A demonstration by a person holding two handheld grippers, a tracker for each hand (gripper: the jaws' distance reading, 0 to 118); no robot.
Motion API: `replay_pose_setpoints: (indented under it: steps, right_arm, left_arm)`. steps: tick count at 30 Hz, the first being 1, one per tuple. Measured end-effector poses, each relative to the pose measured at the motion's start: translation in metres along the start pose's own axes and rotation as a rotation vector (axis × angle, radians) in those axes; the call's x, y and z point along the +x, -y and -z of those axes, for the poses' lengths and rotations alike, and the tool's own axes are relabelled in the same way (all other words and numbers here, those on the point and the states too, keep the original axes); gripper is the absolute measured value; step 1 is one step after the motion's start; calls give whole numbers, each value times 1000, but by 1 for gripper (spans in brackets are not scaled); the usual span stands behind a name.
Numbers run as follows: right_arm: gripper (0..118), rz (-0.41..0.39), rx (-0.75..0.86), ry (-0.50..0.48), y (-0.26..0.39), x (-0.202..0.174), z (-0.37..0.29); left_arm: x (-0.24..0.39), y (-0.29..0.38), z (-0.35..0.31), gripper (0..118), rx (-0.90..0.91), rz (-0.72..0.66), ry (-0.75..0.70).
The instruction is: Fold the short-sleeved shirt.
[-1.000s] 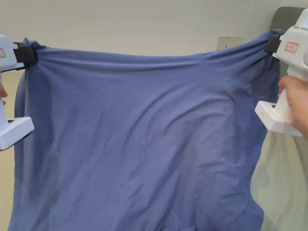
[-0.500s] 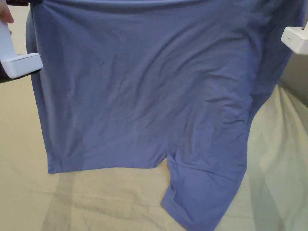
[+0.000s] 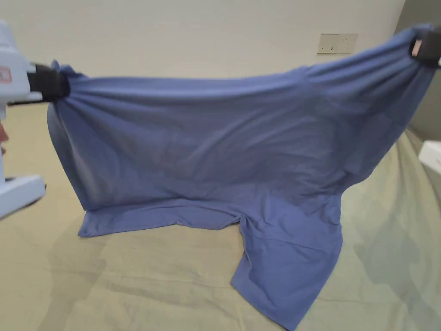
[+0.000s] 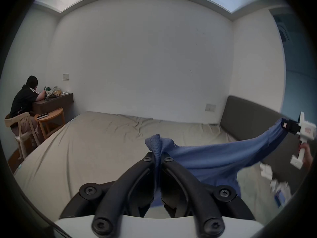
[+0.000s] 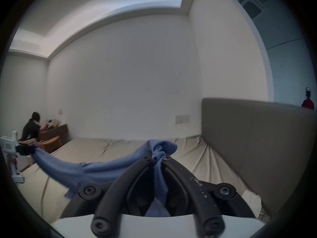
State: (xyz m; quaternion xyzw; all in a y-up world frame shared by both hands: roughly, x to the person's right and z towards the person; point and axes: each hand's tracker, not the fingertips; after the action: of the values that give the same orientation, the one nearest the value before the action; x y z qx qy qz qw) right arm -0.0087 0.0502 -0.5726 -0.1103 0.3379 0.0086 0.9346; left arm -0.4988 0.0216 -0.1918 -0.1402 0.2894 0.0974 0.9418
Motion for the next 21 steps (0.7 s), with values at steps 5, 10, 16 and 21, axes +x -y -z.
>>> replay_pose_setpoints:
  steps: [5, 10, 16, 21]
  right_arm:
    - [6, 9, -144, -65, 67, 16, -71]
    - [6, -10, -291, -88, 125, 12, -144]
    - [6, 35, -438, -56, 199, 8, -221]
    - [6, 29, -559, -42, 248, 5, -257]
  left_arm:
    - [-10, 63, -35, 4, -97, 42, 31]
    - [-18, 124, -92, 4, -150, -3, 41]
    - [-8, 207, -159, 4, -238, -28, 0]
    - [-5, 265, -208, 4, -343, -130, -23]
